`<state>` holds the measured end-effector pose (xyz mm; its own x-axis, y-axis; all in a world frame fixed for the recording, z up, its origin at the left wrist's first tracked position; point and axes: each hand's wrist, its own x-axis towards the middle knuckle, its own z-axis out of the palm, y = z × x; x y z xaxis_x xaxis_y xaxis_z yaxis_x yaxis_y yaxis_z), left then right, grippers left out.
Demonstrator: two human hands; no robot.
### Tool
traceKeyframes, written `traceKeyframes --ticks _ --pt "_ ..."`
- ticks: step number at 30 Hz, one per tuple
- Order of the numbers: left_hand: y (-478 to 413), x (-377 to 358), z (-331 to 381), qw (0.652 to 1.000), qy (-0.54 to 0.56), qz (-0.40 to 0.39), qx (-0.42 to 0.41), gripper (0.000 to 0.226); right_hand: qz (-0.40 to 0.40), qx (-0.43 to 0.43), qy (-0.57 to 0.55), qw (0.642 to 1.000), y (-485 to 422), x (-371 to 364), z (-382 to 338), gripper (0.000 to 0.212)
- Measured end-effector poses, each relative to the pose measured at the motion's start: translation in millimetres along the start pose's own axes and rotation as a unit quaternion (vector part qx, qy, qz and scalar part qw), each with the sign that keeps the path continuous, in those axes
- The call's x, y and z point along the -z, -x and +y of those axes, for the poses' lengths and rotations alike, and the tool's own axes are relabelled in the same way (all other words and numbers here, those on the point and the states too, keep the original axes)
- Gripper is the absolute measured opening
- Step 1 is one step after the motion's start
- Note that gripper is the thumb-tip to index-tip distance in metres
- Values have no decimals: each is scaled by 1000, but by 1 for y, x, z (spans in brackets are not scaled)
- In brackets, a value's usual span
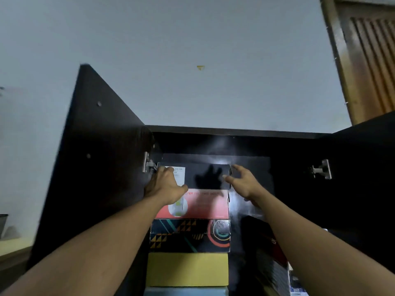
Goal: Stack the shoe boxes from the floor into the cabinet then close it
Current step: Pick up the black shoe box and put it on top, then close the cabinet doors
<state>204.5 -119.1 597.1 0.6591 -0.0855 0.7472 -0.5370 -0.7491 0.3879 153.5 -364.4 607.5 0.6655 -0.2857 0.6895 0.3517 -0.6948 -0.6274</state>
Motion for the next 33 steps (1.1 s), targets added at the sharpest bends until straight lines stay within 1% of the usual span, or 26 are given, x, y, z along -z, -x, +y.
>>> traceKeyframes --ticks 3,5,8,10,14,17,20,22,25,28,33 --pt "31 42 21 999 -30 16 -16 68 24 32 -42 998 26 11 -35 64" --pt "56 67 32 999 -35 17 -31 66 31 50 -72 996 50 10 -55 60" --pt "103 107 40 998 10 25 -56 66 24 68 -103 992 90 -3 -81 51" --pt "134 134 38 994 48 49 -79 66 9 86 -112 990 117 -15 -101 45" --pt "189 180 12 977 71 133 -149 55 -26 168 -127 977 160 -42 -149 40" --pt "209 200 -21 968 88 172 -159 47 -57 232 -137 961 183 -66 -181 39" --pt "213 206 -51 964 86 201 -153 46 -76 276 -145 947 198 -90 -205 41" --pt "212 204 -67 969 81 197 -126 53 -81 296 -145 941 202 -104 -217 42" --pt "211 196 -85 981 88 157 -71 62 -88 311 -153 934 202 -119 -227 42" --pt "210 187 -93 982 111 124 -88 53 -82 313 -164 932 198 -126 -225 41" --pt "206 172 -94 963 192 133 -133 47 -73 318 -165 931 198 -120 -214 41"
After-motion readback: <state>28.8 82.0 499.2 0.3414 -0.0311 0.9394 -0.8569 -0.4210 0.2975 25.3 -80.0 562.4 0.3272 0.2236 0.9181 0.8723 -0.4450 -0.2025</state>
